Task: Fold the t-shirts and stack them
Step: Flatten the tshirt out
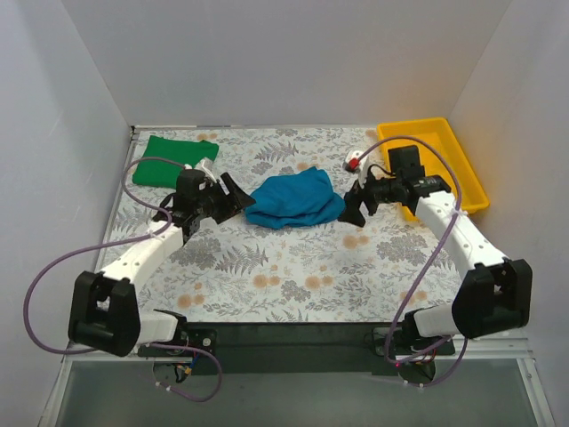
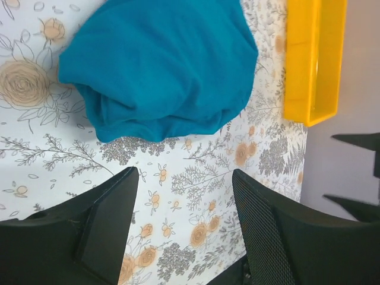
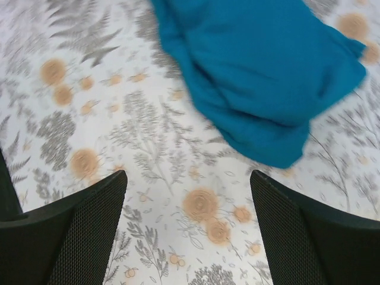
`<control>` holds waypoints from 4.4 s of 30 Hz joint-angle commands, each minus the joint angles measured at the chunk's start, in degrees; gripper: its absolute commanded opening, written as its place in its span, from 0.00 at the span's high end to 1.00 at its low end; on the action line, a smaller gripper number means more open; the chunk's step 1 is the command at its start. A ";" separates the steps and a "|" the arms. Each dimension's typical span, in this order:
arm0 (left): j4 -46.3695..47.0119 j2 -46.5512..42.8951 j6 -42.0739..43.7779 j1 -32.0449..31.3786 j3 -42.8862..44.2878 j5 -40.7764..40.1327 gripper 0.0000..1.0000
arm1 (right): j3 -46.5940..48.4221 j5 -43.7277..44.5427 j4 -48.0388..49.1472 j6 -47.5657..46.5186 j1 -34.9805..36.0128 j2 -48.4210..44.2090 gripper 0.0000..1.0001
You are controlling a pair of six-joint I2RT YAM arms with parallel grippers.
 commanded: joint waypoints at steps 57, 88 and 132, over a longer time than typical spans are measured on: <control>-8.88 -43.35 25.10 0.19 -12.80 -9.73 0.08 | -6.93 4.93 -1.95 -17.60 8.41 5.78 0.13; -8.53 -43.08 25.19 0.10 -12.88 -9.20 0.09 | -1.22 -1.05 -0.72 -6.52 0.85 14.39 0.17; -8.44 -41.50 25.36 0.10 -12.97 -8.76 0.09 | 15.30 9.50 -0.98 0.34 -0.56 30.65 0.26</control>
